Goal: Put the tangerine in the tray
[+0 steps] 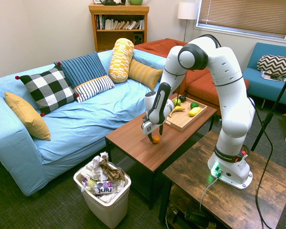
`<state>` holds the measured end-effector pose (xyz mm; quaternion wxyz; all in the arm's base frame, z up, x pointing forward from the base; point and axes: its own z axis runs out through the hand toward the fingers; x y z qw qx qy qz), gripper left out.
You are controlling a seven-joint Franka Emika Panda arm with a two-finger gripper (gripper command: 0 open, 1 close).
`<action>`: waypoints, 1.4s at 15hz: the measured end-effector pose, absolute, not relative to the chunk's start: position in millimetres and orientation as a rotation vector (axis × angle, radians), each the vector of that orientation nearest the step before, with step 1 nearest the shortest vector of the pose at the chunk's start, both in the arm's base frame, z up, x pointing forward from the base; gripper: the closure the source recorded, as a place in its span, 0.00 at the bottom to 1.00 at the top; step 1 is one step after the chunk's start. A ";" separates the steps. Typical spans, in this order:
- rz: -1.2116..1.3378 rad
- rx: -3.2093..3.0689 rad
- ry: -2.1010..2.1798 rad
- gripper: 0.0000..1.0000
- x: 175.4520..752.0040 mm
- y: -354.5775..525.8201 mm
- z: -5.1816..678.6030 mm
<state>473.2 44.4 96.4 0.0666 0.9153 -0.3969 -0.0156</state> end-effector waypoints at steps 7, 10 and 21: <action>-0.048 2.762 -1.221 1.00 478.2 44.4 96.0; -0.052 2.764 -1.226 1.00 478.1 45.1 95.8; 0.071 2.720 -1.358 1.00 517.6 -14.4 207.7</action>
